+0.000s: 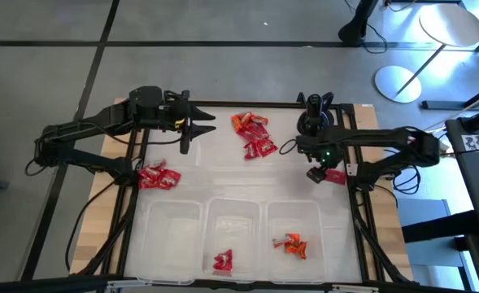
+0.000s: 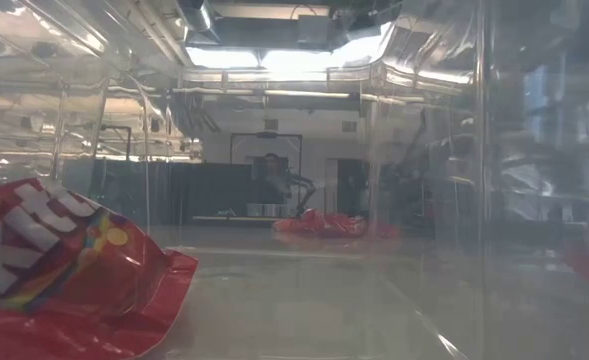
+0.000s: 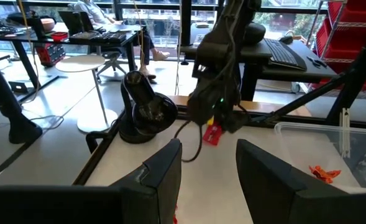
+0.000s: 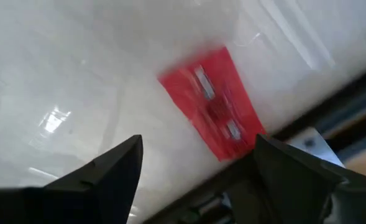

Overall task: Sort candy
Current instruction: Put the light red candy into the left transparent bin

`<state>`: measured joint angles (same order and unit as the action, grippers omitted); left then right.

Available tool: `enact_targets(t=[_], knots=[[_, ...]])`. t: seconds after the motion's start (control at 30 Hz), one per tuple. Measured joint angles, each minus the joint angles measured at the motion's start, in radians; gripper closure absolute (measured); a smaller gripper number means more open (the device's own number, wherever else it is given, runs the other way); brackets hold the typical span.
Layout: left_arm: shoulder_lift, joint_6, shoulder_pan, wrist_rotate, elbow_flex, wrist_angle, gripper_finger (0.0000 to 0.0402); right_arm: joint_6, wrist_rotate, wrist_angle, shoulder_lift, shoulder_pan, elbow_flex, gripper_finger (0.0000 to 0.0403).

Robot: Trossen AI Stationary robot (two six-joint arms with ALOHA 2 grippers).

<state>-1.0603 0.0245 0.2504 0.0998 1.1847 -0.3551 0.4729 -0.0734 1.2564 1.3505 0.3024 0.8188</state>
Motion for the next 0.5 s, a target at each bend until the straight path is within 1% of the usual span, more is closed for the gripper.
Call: enact_targets(t=[0.1,0.2,0.37,0.5], knots=[[0.000,-0.003,0.000,0.000,0.000,-0.003,0.0259,-0.033,-0.014,-0.016,0.063,0.018,0.000,0.0096],[0.000,-0.020,0.000,0.000,0.000,-0.021,0.0259,-0.033,-0.005,-0.069,0.107,0.039,-0.016,0.0096],[0.000,-0.035,-0.001,0.000,0.000,-0.060,0.0259,-0.030,-0.045,-0.191,0.118,0.060,-0.104,0.0096],[0.003,-0.027,-0.002,0.000,0.000,-0.059,0.0259,-0.008,-0.033,-0.231,0.118,0.059,-0.161,0.0096]])
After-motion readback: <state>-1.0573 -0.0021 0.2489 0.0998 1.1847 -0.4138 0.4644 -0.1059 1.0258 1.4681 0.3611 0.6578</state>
